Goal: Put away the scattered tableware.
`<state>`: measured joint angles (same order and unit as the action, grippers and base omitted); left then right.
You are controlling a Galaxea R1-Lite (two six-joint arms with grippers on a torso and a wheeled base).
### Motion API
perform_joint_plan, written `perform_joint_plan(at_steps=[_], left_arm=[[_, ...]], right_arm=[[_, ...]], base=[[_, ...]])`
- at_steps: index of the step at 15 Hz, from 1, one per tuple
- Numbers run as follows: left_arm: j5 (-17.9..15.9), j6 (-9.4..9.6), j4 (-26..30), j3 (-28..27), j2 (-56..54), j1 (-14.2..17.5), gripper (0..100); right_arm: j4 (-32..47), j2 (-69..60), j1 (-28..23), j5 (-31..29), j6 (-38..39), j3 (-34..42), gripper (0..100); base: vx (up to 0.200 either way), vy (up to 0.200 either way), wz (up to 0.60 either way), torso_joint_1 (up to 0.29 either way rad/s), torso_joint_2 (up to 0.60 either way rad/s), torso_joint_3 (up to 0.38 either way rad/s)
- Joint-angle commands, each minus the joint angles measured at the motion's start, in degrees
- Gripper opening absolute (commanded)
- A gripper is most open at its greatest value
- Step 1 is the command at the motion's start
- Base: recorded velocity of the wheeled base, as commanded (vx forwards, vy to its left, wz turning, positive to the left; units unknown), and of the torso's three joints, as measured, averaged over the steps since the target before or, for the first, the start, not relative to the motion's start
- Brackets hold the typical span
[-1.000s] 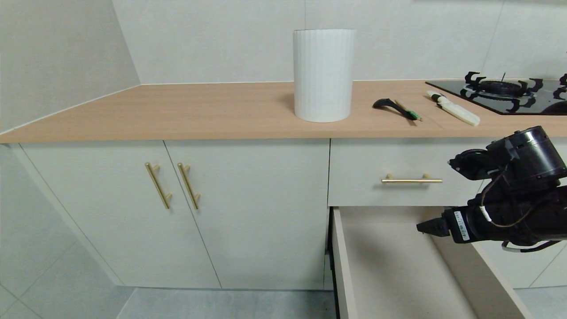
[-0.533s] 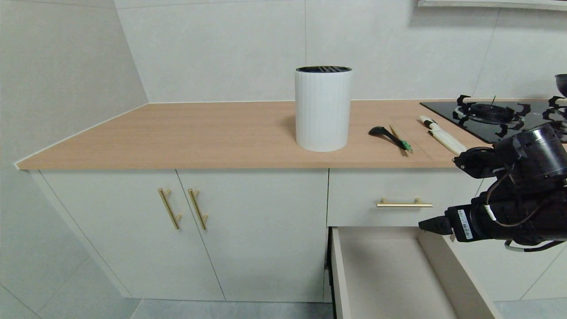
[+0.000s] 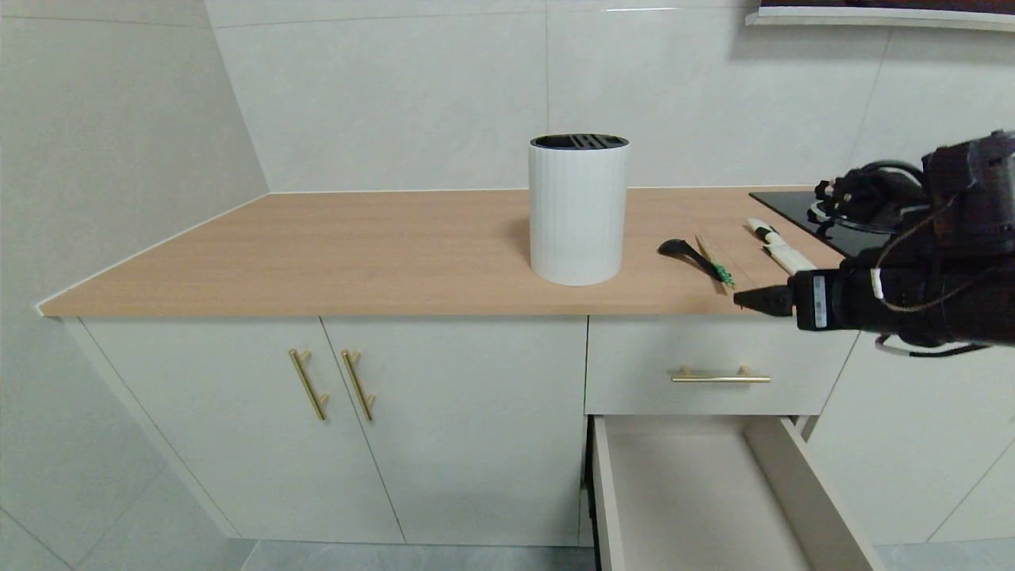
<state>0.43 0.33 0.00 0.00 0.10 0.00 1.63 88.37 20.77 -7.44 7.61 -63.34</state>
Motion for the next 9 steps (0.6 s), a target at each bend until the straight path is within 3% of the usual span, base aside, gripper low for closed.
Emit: perform_joint_plan(at_steps=[1,4,5,7,9], left_arm=[[0.0,0.02,0.0,0.0,0.1,0.0,100],[0.0,0.02,0.0,0.0,0.1,0.0,100],[0.0,0.02,0.0,0.0,0.1,0.0,100],[0.0,0.02,0.0,0.0,0.1,0.0,100],[0.0,0.02,0.0,0.0,0.1,0.0,100]], right_arm=[[4.6,4.4,-0.1,0.2,3.7,-10.7,100],[7.5,6.8,0.1,-0.1,7.8,-16.6,100],[16.1,10.6,-0.1,-0.4,9.0,-25.9,100],[25.3,13.5,0.0,-0.2,14.2,-32.3,100],[25.0,17.6,0.1,-2.8,14.8,-32.5,100]], base=[[0.000,0.000,0.00,0.000,0.00,0.000],[0.000,0.000,0.00,0.000,0.00,0.000],[0.000,0.000,0.00,0.000,0.00,0.000],[0.000,0.000,0.00,0.000,0.00,0.000],[0.000,0.000,0.00,0.000,0.00,0.000]])
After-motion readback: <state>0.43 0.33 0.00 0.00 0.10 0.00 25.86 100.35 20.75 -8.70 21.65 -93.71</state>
